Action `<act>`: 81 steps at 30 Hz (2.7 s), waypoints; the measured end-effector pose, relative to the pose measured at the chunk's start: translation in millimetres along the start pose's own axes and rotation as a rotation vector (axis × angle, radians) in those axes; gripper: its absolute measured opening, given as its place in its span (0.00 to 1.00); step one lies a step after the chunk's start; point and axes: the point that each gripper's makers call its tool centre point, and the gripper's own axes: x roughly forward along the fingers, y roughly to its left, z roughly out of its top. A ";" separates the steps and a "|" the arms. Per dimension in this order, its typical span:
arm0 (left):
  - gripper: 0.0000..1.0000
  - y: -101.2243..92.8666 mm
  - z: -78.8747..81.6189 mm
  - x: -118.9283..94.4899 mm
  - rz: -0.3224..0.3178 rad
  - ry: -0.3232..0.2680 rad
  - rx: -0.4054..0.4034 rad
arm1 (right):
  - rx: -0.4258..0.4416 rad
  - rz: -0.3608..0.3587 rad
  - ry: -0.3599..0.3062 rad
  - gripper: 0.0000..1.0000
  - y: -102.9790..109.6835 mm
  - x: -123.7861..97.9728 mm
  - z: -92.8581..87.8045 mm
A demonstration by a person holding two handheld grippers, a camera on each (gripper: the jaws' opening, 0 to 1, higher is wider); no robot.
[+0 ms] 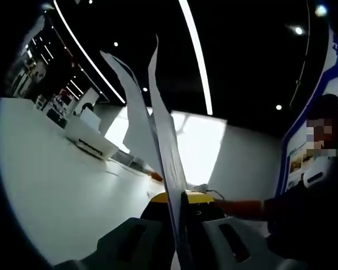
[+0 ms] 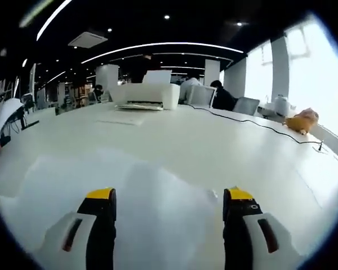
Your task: Organize the stack of printing papers by aligning and flattening the scattered papers on the table
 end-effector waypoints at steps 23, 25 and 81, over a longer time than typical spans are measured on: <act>0.06 -1.3 1.2 -0.3 0.005 -0.007 -0.001 | 0.053 0.004 -0.041 0.61 -30.4 31.0 -2.9; 0.06 -1.4 1.5 -0.4 0.005 -0.008 -0.001 | 0.050 0.013 -0.043 0.57 -28.3 32.0 -2.3; 0.06 -1.5 3.9 -1.4 -0.021 -0.021 -0.006 | -0.071 0.042 -0.328 0.14 12.4 -69.3 90.2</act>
